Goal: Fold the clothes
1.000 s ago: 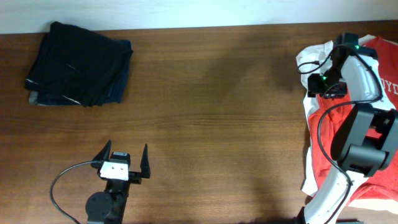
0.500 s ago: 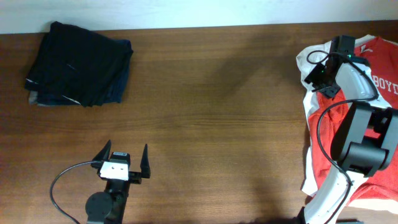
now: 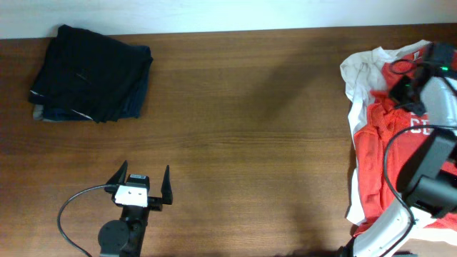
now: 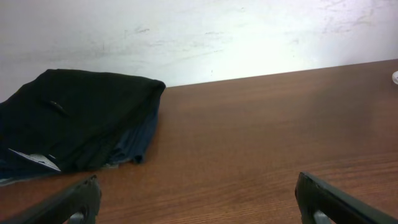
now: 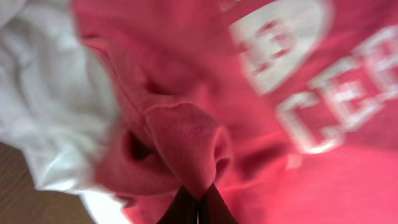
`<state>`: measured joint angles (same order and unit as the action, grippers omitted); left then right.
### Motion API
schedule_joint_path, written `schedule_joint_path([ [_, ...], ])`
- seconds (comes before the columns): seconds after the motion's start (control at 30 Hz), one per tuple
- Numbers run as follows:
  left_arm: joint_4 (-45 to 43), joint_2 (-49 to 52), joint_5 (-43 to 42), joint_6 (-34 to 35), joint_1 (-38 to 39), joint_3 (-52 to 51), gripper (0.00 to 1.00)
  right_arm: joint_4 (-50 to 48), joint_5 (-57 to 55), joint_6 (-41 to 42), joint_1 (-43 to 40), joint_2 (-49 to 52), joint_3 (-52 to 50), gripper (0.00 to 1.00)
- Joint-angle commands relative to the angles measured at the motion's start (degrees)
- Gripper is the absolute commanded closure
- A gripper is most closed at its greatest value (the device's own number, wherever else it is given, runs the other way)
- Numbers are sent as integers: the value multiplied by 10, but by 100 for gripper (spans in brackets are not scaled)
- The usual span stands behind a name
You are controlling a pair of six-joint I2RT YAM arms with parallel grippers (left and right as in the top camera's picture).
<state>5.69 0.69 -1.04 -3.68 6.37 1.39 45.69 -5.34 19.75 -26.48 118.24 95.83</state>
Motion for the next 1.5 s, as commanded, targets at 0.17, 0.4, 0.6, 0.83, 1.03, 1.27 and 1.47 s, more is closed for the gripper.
schedule_joint_path([
  [0.17,-1,-2,4,-7,3,-4,1,68,-3,-37,-74,4,11,96],
  [0.4,-1,-2,4,-7,3,-4,1,85,-104,-37,-74,14,3,92],
  [0.6,-1,-2,4,-7,3,-4,1,85,103,-37,-96,11,12,22],
  [0.83,-1,-2,4,-7,3,-4,1,120,290,80,-122,2,64,22],
  [1.03,-1,-2,4,-7,3,-4,1,74,167,175,-110,2,10,33],
  [1.27,-1,-2,4,-7,3,-4,1,-47,264,202,-110,2,-37,33],
  [1.47,-1,-2,4,-7,3,-4,1,-43,238,226,-110,2,-48,34],
])
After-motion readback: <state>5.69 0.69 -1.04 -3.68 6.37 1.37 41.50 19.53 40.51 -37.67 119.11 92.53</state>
